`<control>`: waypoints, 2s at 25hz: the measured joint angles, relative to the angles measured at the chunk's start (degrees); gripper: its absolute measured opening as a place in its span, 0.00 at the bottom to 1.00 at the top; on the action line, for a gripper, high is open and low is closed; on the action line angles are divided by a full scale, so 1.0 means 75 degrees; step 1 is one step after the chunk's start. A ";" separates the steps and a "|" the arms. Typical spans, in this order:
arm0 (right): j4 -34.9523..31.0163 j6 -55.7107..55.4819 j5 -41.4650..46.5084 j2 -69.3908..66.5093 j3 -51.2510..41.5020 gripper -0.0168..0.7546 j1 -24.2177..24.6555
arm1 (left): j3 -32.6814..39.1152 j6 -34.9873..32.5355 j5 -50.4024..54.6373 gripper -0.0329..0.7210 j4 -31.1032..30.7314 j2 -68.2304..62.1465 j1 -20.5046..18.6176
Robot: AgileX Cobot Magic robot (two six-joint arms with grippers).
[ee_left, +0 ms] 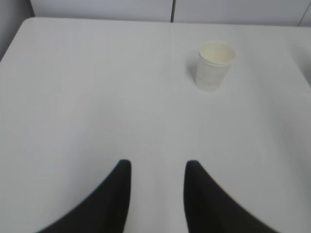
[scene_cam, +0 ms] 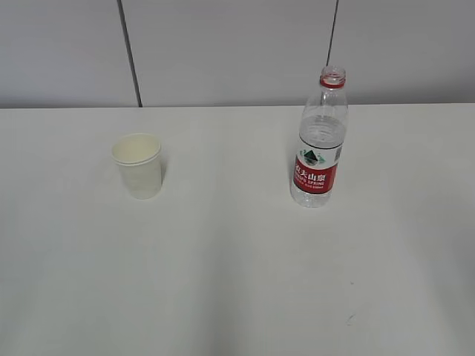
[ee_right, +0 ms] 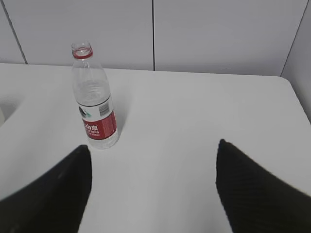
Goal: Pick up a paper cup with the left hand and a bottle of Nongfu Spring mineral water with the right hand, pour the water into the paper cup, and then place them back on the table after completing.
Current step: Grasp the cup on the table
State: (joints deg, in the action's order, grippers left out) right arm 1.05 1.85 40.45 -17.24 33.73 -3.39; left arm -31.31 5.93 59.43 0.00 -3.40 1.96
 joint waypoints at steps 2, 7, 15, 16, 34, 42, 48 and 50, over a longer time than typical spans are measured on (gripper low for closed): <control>0.0000 -0.0030 -0.0481 -0.0386 0.0000 0.78 0.0000 | -0.0029 0.0000 -0.0570 0.36 -0.0040 -0.0459 0.0000; 0.0000 -0.0035 -0.1631 -0.1506 0.0000 0.78 0.0000 | -0.0029 -0.0002 -0.2480 0.36 0.0000 -0.2028 0.0000; 0.0000 -0.0047 -0.3232 -0.3262 0.0000 0.78 0.0000 | 0.0072 -0.0009 -0.6079 0.36 0.0000 -0.4314 0.0033; 0.0000 -0.0047 -0.3433 -0.3469 0.0000 0.78 0.0000 | 0.0178 -0.0009 -0.6482 0.36 -0.0053 -0.4598 0.0033; -0.0361 -0.0246 -0.7581 -0.5974 -0.1146 0.78 0.0000 | 0.2088 -0.0009 -1.4198 0.36 -0.1306 -0.9753 0.0039; 0.0422 -0.0857 -0.8900 -0.6499 -0.1825 0.78 0.0000 | 0.2080 -0.0009 -1.6506 0.36 -0.1995 -1.2207 0.0097; 0.0713 -0.1023 -0.9182 -0.6501 -0.1829 0.78 0.0000 | 0.2064 -0.0009 -1.6557 0.36 -0.2568 -1.3087 0.0097; 0.0726 -0.1021 -0.9249 -0.6501 -0.1829 0.78 0.0000 | 0.2040 -0.0009 -1.6598 0.36 -0.2778 -1.3200 0.0097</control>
State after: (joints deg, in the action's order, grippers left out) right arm 6.50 -5.81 -28.92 -66.00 20.02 -3.39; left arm -16.02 5.87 -65.05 -20.83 -102.40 2.69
